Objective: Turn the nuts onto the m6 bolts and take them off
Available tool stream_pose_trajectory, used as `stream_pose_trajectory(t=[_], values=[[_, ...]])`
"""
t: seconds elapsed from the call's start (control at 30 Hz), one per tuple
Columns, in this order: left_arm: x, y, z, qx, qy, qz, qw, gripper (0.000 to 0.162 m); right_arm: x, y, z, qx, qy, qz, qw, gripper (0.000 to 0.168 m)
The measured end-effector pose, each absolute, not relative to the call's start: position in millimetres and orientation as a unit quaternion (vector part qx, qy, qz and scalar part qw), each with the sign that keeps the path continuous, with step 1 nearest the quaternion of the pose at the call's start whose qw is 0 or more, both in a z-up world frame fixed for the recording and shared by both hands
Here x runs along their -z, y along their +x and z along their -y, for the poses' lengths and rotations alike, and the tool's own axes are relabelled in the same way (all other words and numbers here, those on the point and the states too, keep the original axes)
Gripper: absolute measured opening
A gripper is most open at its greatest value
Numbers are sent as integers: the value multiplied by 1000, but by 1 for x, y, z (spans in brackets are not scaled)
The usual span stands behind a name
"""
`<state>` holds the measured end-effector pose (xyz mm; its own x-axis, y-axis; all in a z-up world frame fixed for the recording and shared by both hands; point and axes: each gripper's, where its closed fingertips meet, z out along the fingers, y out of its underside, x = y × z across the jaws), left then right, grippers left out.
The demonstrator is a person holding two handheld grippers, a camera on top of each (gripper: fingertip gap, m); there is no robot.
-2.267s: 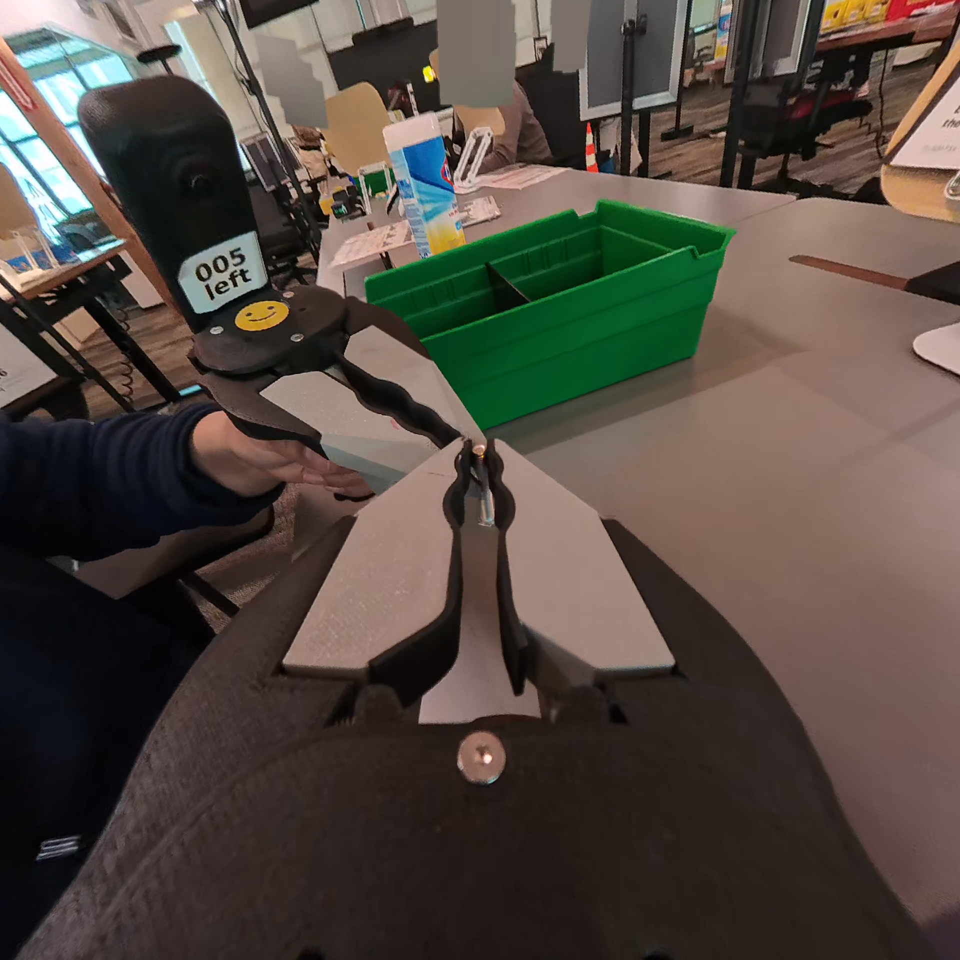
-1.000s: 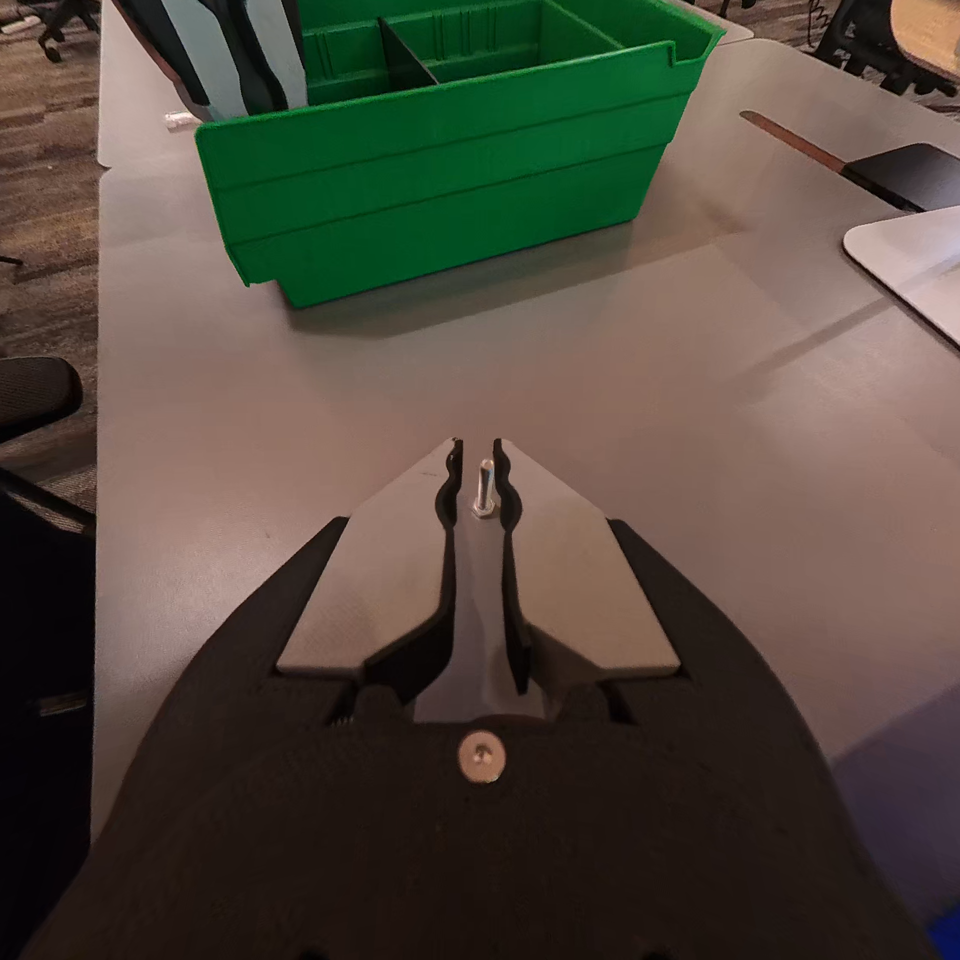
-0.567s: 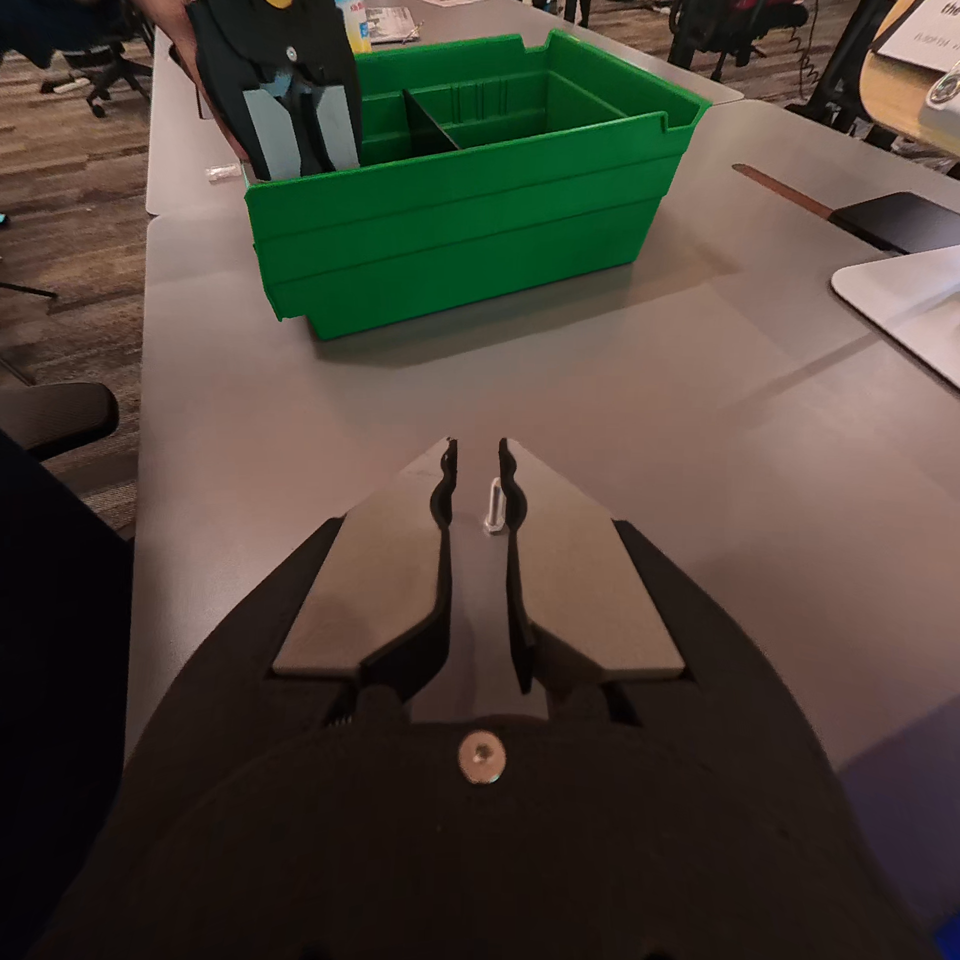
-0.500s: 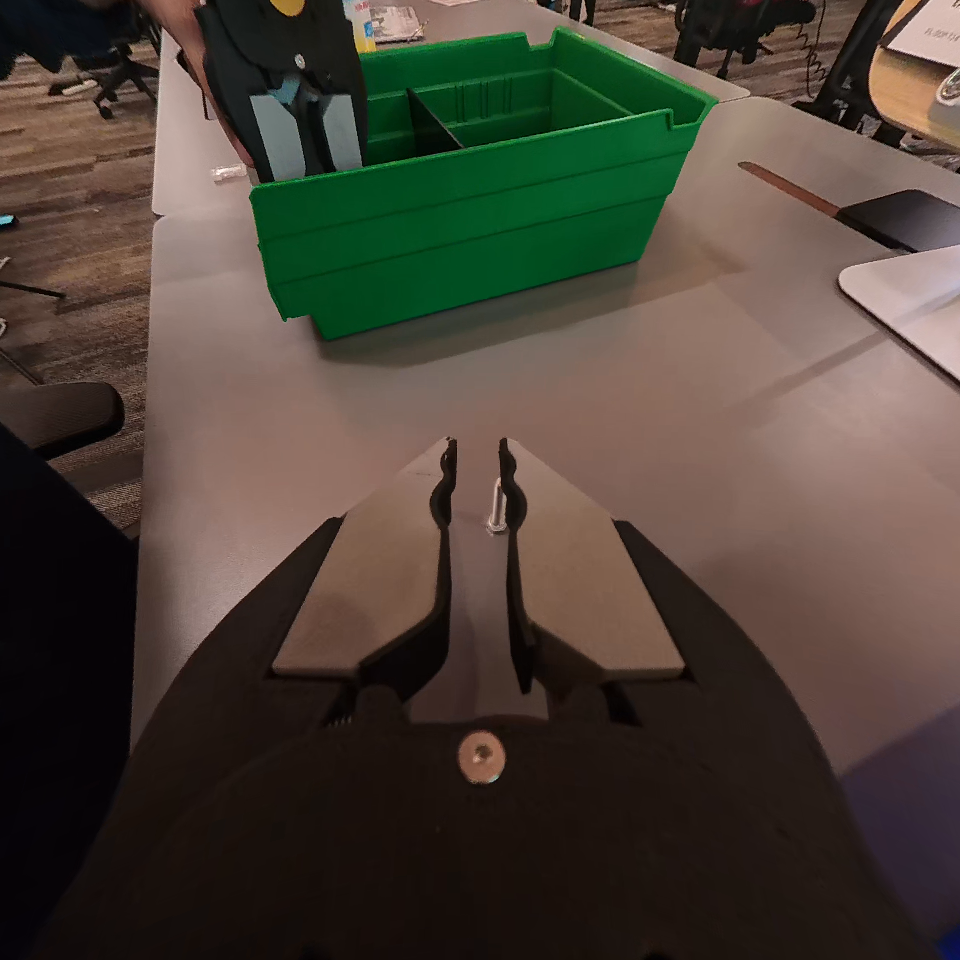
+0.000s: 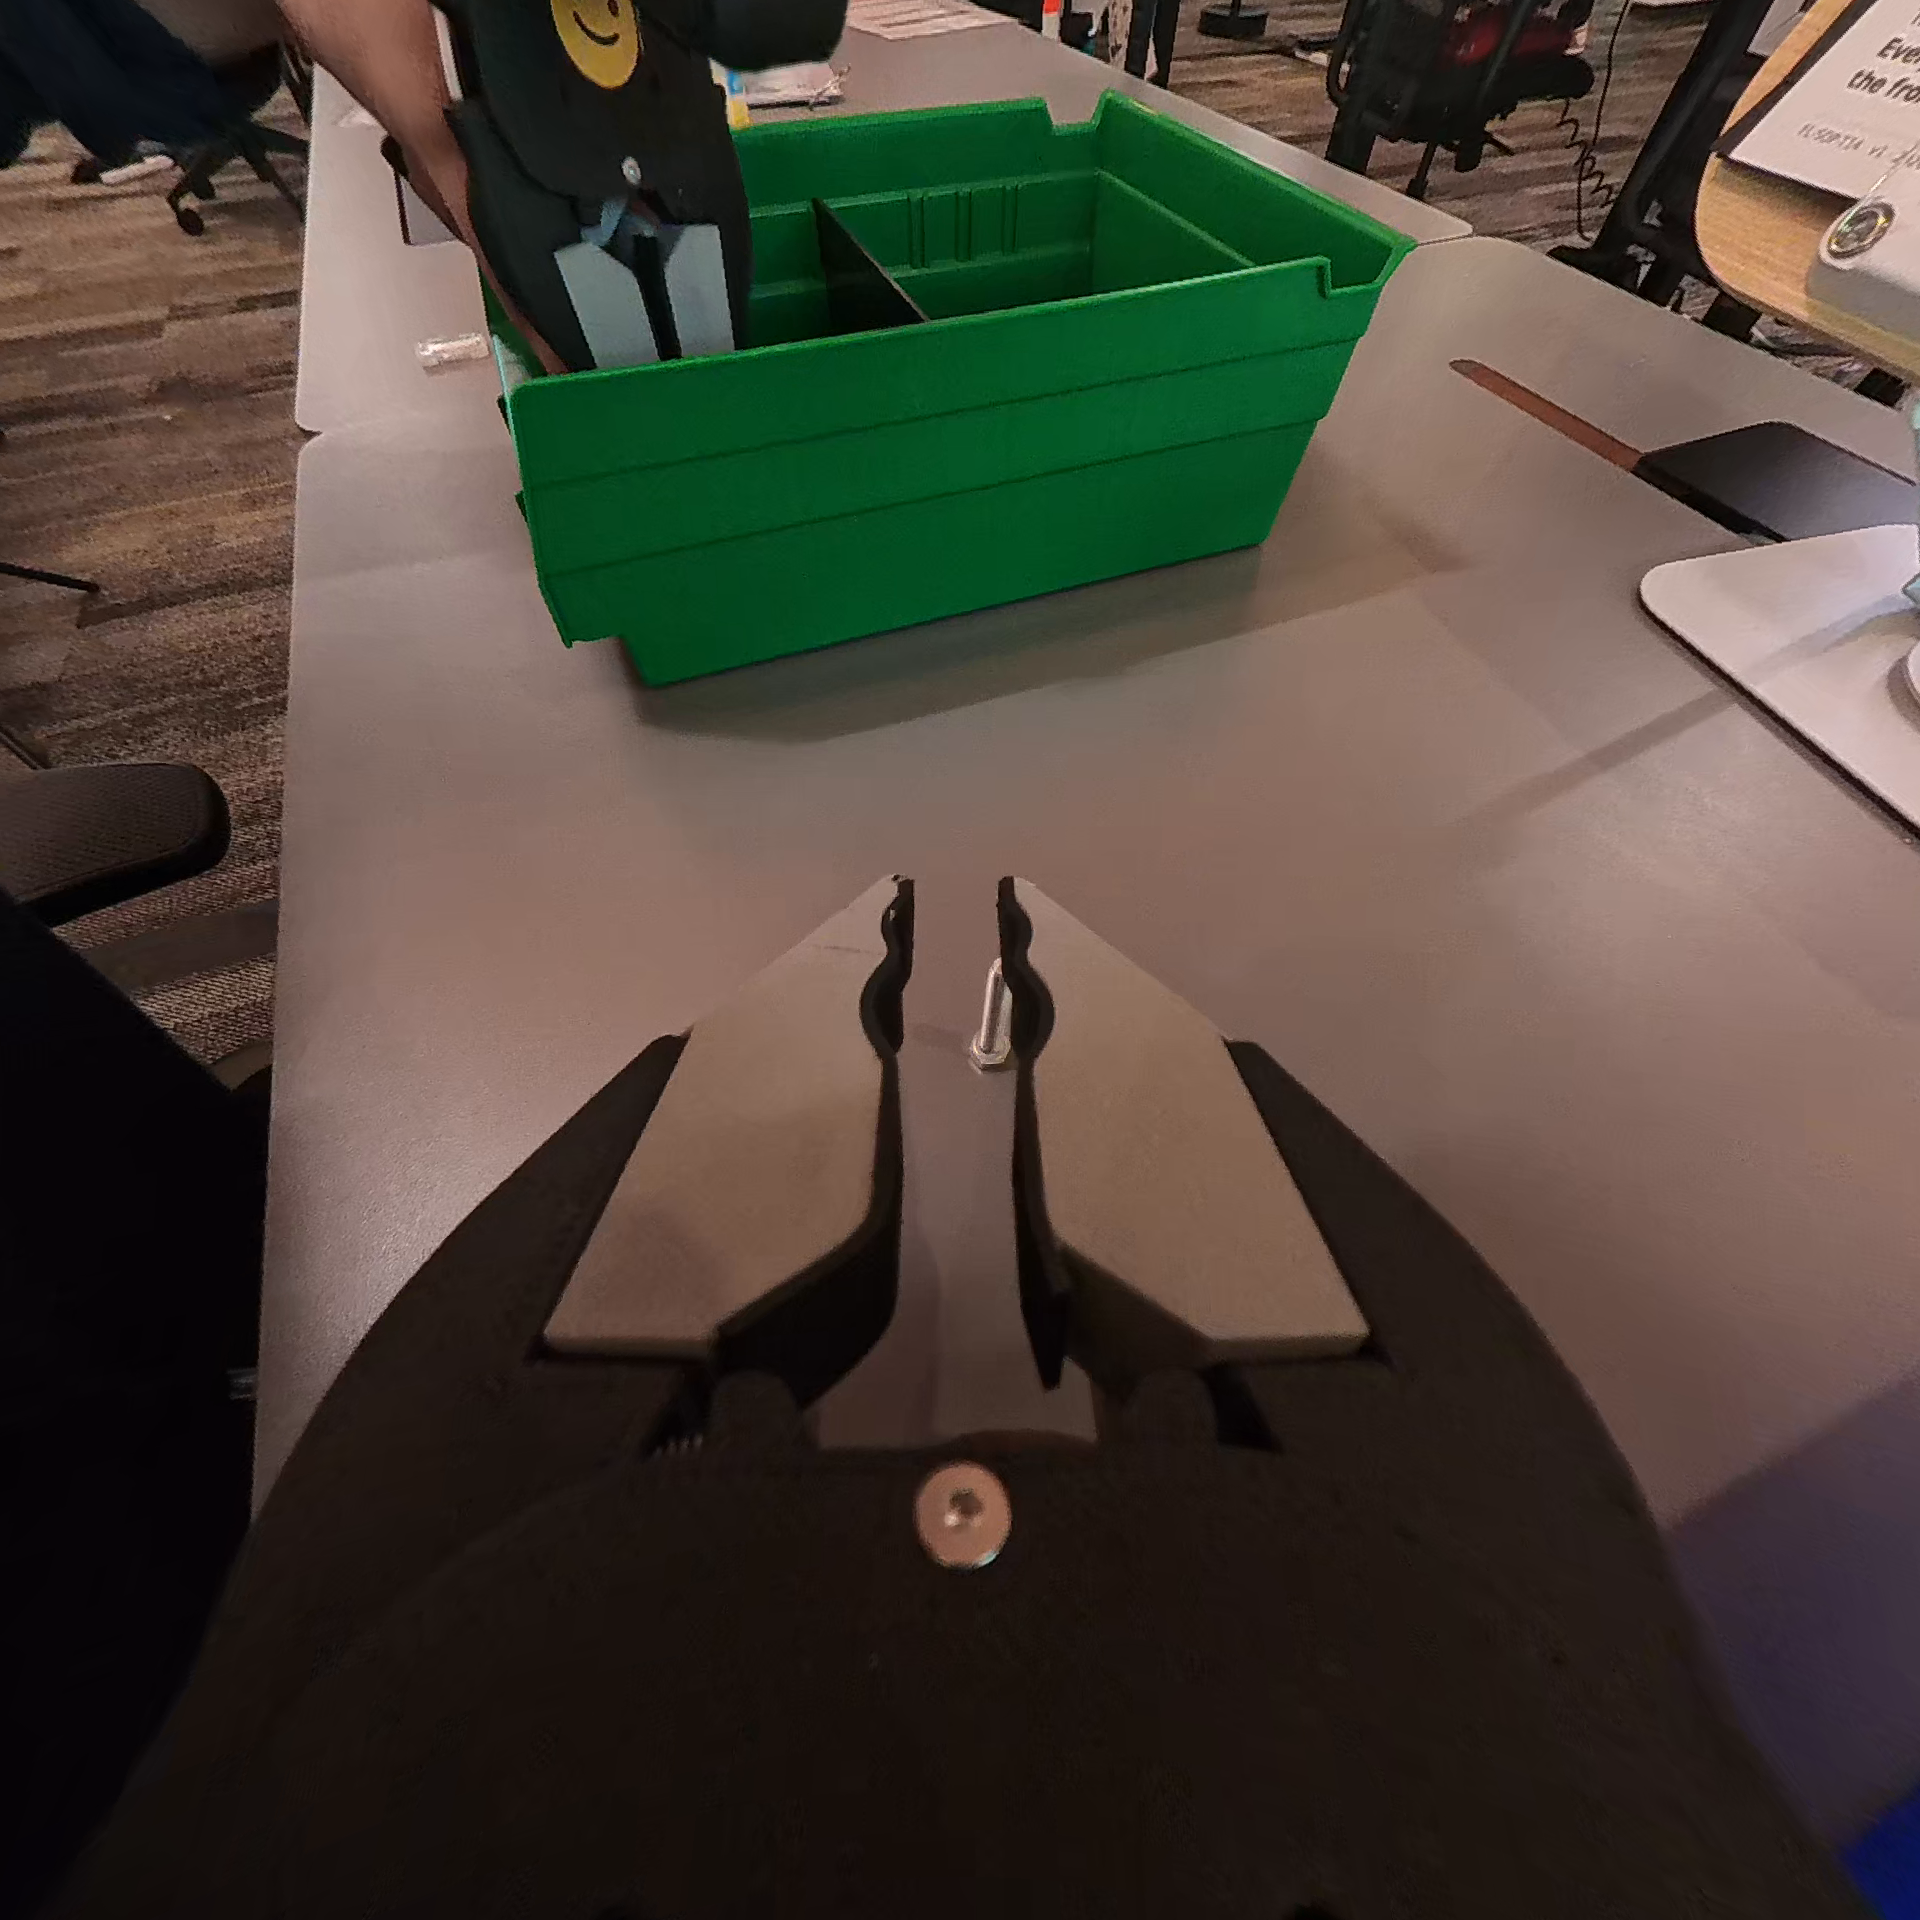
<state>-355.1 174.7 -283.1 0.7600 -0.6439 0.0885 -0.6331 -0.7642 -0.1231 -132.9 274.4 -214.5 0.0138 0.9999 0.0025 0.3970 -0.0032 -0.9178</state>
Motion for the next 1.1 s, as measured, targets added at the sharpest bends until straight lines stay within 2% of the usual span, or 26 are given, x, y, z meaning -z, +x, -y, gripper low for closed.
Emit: stream_pose_trajectory(t=[0.13,0.53,0.7,0.9,1.1], values=[[275,-342,-171,103,-936,-333,55,0,214,-133,-274,-385,-593,587,394,12],[283,-339,-162,59,-922,-383,-1,7,210,-132,-275,-388,-592,584,398,13],[284,-336,-161,53,-912,-405,-38,1,212,-133,-274,-382,-591,588,398,12],[282,-357,-184,-39,-910,-414,0,0,209,-132,-274,-386,-588,586,402,12],[269,-370,-198,-26,-927,-370,49,0,211,-131,-276,-379,-590,587,403,13]])
